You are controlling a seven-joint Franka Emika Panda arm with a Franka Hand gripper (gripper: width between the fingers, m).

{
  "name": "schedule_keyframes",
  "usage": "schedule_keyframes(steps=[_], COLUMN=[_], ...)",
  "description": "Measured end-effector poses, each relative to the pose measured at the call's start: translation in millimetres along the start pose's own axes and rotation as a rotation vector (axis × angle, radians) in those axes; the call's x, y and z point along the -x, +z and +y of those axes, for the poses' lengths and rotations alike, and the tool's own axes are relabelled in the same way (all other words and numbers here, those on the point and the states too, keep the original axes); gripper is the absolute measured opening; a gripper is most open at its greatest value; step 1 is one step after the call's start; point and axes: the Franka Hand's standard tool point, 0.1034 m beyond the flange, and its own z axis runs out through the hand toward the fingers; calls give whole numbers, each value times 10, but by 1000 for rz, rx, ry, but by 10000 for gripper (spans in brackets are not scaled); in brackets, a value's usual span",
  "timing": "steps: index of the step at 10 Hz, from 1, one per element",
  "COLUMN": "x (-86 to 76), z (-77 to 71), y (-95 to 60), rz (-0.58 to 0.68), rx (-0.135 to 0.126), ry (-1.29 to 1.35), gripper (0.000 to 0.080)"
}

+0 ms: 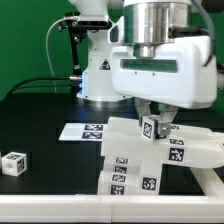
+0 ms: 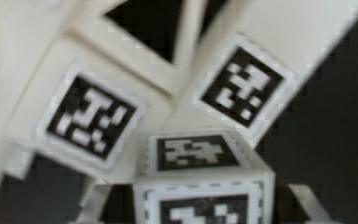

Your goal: Assemble chair

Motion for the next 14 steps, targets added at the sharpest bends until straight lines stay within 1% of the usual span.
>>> schedule_keyframes(steps=[2, 3, 4, 5, 7, 9, 12, 13, 14], x=[15, 18, -28, -78, -106, -90, -84, -83, -83], z=[-5, -6, -3, -10, -26, -35, -35, -35, -35], y=[4, 7, 10, 10, 11, 16, 18, 19, 20], rz=[-6, -10, -33, -41, -60, -69, -69, -69, -69], rx=[-2, -4, -16, -43, -64, -65, -64, -64, -64], ry=[100, 190, 321, 501, 683, 811, 813, 813, 813], gripper=[284, 284, 284, 284, 284, 284, 284, 443, 570])
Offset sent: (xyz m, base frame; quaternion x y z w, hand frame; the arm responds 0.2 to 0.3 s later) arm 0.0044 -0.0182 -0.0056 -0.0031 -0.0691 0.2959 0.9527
